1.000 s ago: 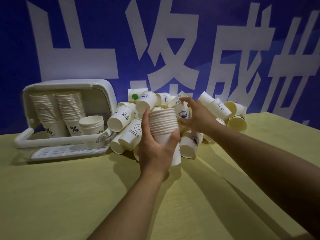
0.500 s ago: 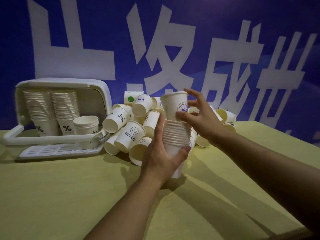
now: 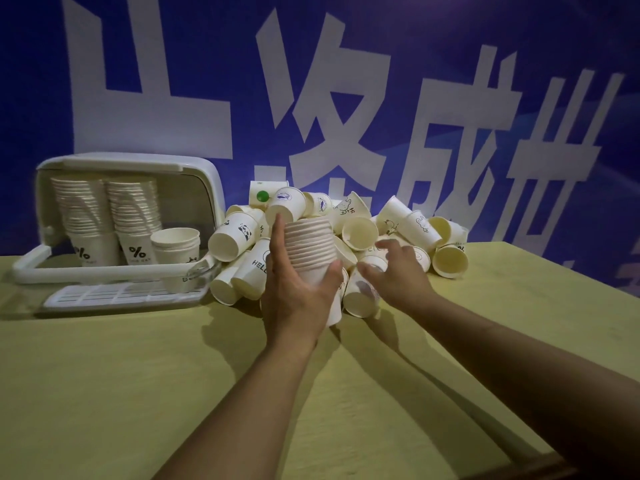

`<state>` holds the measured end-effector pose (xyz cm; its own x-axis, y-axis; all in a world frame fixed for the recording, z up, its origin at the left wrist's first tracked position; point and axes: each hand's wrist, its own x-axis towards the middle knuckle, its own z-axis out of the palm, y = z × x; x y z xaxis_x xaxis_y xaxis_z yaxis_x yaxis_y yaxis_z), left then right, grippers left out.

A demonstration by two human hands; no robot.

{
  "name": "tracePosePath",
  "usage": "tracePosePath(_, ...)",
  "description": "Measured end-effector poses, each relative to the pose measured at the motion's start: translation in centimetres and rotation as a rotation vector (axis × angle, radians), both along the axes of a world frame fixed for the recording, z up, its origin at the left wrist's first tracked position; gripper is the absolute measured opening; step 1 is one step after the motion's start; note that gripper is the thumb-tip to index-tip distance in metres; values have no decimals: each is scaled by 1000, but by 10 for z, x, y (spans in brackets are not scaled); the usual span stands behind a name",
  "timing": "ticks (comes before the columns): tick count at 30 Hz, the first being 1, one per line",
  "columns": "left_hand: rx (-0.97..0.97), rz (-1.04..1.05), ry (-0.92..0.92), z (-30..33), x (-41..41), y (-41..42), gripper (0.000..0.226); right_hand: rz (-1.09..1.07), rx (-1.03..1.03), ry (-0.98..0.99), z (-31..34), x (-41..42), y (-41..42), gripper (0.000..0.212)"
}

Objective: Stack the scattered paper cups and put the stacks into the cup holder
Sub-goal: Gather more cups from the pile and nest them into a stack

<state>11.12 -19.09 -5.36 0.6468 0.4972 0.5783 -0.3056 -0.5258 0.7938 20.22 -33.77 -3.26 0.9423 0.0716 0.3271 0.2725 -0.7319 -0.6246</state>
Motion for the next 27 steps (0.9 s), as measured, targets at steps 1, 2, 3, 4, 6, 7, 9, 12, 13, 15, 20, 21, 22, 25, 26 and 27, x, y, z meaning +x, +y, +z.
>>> tracePosePath(1, -5, 0, 3, 0, 0, 0, 99, -20, -45, 41, -7, 3, 0, 67)
tracePosePath(2, -8, -1, 2, -1, 0, 1, 99, -35, -63, 74, -12, 5, 1, 73)
tracePosePath(3, -7, -3, 0, -1, 0, 1, 100, -53, -68, 96, -16, 7, 2, 78)
tracePosePath(4, -5, -6, -4, 0, 0, 0, 100, -70, -69, 109, -19, 9, 3, 81)
tracePosePath(6, -4, -15, -15, 0, -1, 0, 100, -85, -33, 157, -20, 12, 4, 83)
tracePosePath(7, -6, -21, -19, 1, -2, 0, 100, -81, 21, 198, -18, 13, 4, 81)
tracePosePath(9, -6, -32, -18, 1, -3, -1, 99, -56, 168, 307, -14, 12, 2, 77)
tracePosePath(12, -5, -49, 0, 2, -3, -2, 100, 4, 291, 438, -7, 8, -7, 74)
tracePosePath(13, -7, -54, 2, 2, -3, -2, 101, 36, 300, 460, -6, 6, -11, 73)
tracePosePath(15, -8, -70, 0, 2, -3, -3, 101, 94, 268, 445, -4, -1, -23, 72)
tracePosePath(20, 33, -312, 49, -5, -2, -6, 99, 127, 165, 46, -4, -15, -57, 74)
tracePosePath(21, 62, -388, 76, -6, -2, -8, 100, 131, 204, -46, -1, -18, -63, 73)
tracePosePath(22, 103, -452, 103, -7, -3, -10, 101, 130, 242, -137, 2, -21, -67, 73)
tracePosePath(25, 230, -564, 176, -7, -7, -17, 104, 179, 389, -300, 20, -30, -72, 87)
tracePosePath(26, 258, -581, 196, -7, -8, -19, 105, 202, 428, -320, 27, -33, -72, 94)
tracePosePath(27, 276, -589, 210, -7, -9, -20, 106, 219, 445, -329, 33, -36, -71, 98)
